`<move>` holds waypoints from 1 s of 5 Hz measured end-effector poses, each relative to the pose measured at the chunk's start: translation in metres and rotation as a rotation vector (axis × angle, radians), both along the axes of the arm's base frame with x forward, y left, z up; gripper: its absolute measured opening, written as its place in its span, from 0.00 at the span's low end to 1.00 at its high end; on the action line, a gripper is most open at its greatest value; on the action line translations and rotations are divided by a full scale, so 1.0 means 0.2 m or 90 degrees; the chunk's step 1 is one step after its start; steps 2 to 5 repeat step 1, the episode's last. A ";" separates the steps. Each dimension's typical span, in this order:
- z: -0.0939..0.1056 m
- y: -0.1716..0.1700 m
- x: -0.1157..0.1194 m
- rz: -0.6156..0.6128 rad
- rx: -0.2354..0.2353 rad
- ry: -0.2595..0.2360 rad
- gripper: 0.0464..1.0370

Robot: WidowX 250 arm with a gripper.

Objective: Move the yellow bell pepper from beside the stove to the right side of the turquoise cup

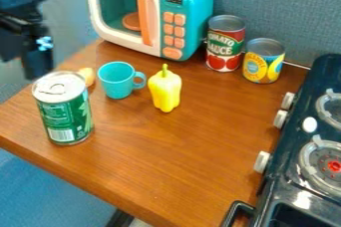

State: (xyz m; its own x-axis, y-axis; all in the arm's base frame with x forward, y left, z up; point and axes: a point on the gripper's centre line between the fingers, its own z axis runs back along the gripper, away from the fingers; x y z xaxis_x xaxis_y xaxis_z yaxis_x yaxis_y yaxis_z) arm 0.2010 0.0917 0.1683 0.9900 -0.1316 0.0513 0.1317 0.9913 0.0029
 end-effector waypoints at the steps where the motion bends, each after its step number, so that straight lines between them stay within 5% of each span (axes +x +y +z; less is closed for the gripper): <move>1: -0.05 0.10 -0.01 0.002 -0.007 0.005 0.97; 5: -0.05 0.10 -0.01 0.002 -0.007 0.005 0.97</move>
